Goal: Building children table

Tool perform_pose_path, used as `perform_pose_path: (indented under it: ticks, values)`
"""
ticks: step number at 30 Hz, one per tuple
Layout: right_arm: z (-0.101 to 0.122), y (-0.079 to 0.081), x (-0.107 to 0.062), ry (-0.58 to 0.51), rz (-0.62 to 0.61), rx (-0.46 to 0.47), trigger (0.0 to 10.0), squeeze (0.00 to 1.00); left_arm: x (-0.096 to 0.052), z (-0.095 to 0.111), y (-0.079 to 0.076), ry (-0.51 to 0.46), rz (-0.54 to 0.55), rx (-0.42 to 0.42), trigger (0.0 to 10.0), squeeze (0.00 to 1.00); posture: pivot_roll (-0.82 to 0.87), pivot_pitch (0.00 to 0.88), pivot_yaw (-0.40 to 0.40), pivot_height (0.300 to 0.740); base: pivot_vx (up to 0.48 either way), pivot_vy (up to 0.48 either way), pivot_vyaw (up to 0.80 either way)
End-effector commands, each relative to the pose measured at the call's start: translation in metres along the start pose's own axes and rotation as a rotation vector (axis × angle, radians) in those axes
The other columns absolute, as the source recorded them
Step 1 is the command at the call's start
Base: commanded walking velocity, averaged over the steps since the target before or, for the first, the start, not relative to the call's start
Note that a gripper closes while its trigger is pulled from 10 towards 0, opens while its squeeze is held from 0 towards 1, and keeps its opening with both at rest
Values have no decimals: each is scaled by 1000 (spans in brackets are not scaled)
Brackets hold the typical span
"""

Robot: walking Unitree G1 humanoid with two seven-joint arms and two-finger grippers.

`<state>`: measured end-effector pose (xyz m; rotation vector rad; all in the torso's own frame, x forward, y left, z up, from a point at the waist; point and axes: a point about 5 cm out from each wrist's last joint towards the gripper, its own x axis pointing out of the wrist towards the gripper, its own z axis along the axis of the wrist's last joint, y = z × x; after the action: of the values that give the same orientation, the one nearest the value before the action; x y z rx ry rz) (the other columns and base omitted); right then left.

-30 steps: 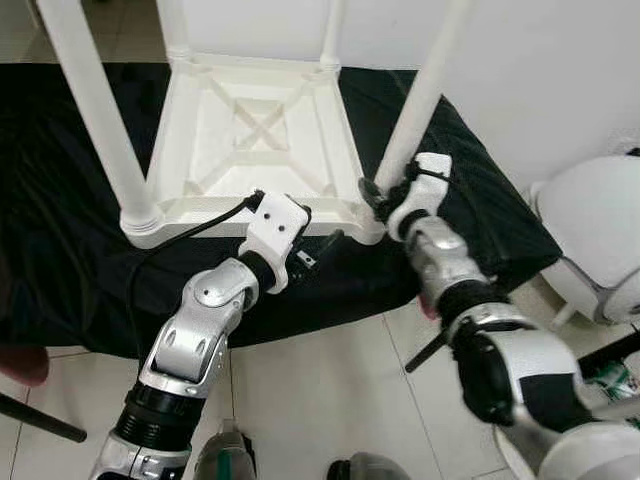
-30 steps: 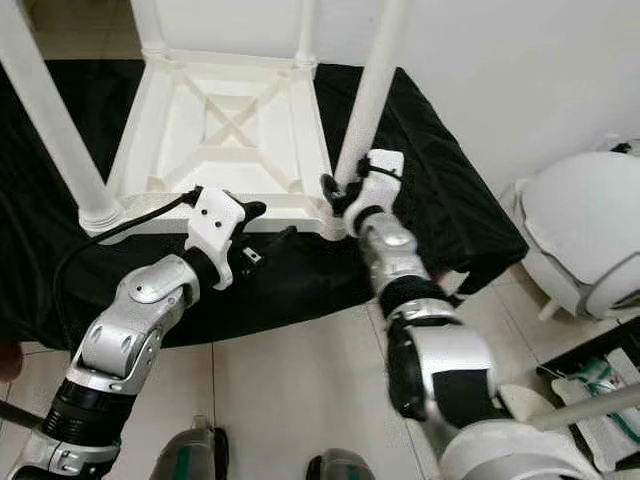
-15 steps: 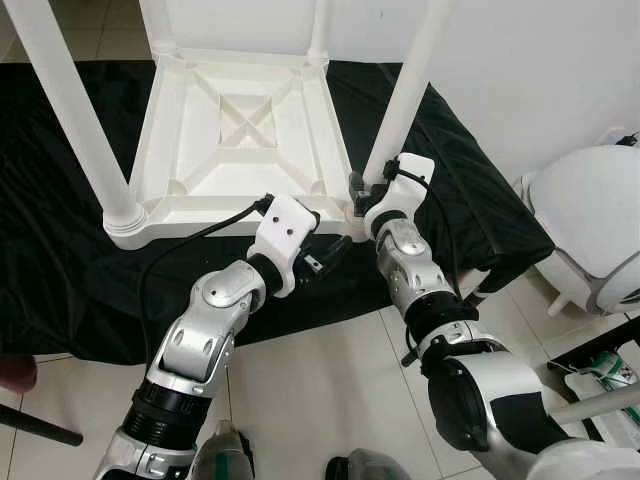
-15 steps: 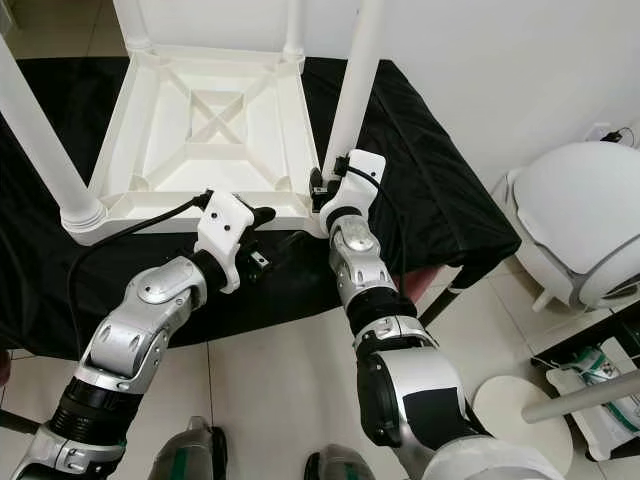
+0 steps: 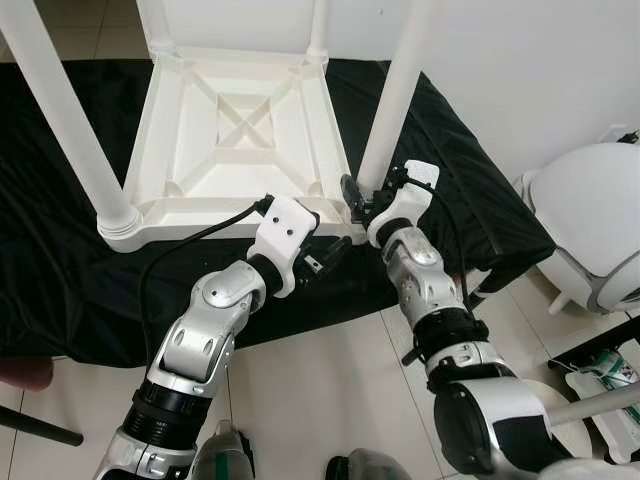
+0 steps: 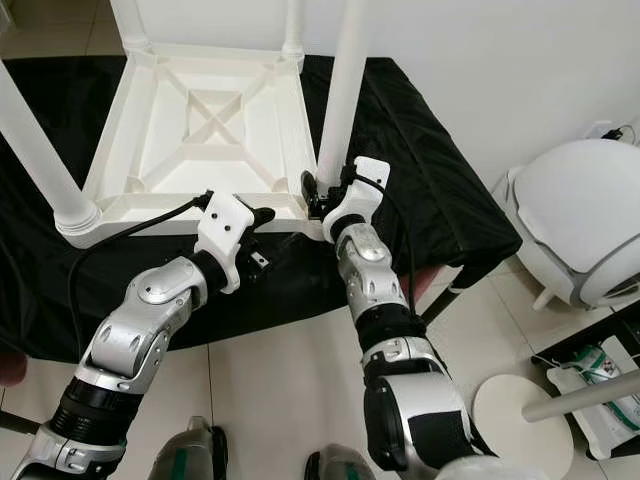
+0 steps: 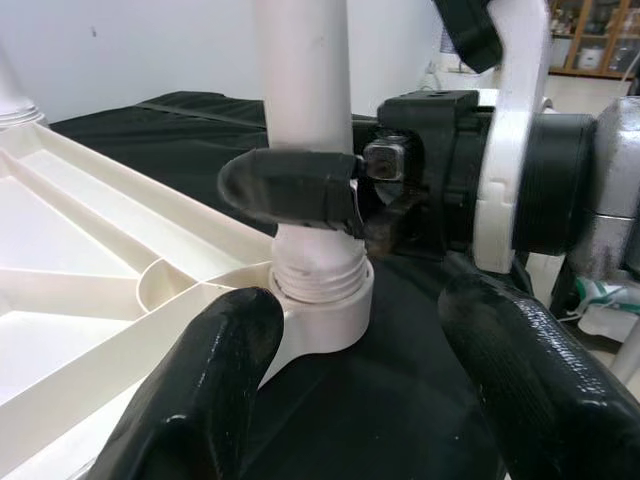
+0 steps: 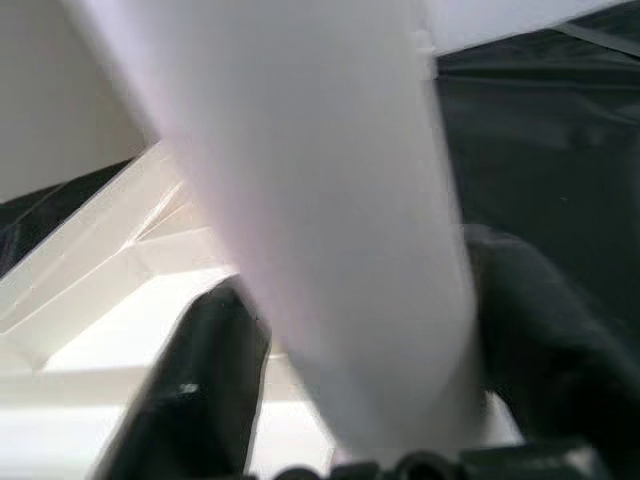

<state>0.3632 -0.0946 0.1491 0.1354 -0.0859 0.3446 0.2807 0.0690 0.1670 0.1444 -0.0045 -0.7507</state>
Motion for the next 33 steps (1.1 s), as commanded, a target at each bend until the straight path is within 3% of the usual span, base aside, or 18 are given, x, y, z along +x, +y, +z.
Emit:
perform_pose_path:
  ticks: [1,11,12,13,26,33]
  values:
    - [6,-7,-7,-22,73,-16,10000,1000,0,-3,-2,10,-8,2,10000,0,13,0,-66,740,0,0,0]
    - [14,-25,-18,-63,47,-58,10000,1000,0,-6,-2,25,-17,10,10000,0,4,0,-58,740,0,0,0]
    - [15,-29,-21,-73,27,-62,10000,949,1,-7,-2,30,-25,15,10000,0,1,4,-54,740,0,0,0]
    - [16,-31,-23,-79,17,-61,10000,0,1,-8,-2,32,-30,19,10000,0,-2,5,-52,740,0,0,0]
    - [9,-29,-56,-142,-51,3,10000,0,12,-5,7,27,-50,44,10000,0,-58,1,8,740,0,0,0]
    - [-1,-23,-83,-152,-60,-104,10000,0,9,-4,11,-19,37,33,10000,0,-87,0,36,740,0,0,0]
